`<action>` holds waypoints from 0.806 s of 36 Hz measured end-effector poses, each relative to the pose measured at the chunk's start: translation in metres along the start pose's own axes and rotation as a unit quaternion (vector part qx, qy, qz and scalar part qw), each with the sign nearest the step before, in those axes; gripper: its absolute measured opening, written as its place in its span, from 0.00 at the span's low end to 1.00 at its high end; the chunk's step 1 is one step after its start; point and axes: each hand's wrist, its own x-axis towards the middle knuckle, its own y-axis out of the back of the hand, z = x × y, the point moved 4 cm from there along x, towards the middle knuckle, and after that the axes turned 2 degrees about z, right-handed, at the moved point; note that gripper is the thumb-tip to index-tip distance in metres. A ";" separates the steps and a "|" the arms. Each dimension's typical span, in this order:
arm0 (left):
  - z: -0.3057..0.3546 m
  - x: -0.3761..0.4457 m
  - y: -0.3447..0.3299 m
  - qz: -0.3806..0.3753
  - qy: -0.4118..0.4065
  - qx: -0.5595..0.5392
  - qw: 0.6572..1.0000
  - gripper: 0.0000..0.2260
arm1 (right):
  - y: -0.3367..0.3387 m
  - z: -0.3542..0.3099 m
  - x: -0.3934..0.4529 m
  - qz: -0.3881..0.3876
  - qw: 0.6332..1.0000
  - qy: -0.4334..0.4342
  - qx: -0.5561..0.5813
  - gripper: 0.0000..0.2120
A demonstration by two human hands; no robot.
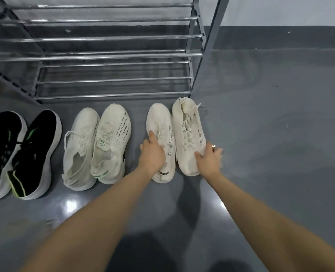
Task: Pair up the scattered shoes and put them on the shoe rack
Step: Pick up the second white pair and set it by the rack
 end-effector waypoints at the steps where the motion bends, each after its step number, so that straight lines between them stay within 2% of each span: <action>1: 0.001 0.001 0.001 0.000 0.001 0.007 1.000 0.29 | 0.000 -0.002 0.001 0.007 1.000 0.010 -0.020 0.25; 7: 0.004 0.001 0.005 -0.008 0.013 0.026 1.000 0.31 | -0.001 -0.003 0.004 0.011 0.991 0.048 -0.123 0.27; 12: 0.008 -0.003 0.011 0.013 0.009 0.071 0.997 0.28 | 0.000 -0.004 0.002 0.016 0.988 0.042 -0.151 0.27; 18: 0.014 -0.009 0.012 0.015 0.024 0.078 0.997 0.30 | 0.013 -0.018 -0.002 0.049 0.983 0.045 -0.170 0.18; 23: 0.037 -0.034 0.044 0.029 -0.022 0.110 0.993 0.26 | 0.052 -0.047 -0.029 0.048 0.981 0.082 -0.171 0.16; 26: 0.064 -0.069 0.087 0.001 -0.031 0.095 0.995 0.23 | 0.096 -0.073 -0.063 0.012 0.984 0.087 -0.152 0.20; 29: 0.086 -0.093 0.119 -0.010 -0.045 0.091 0.995 0.20 | 0.129 -0.093 -0.088 -0.014 0.988 0.092 -0.123 0.19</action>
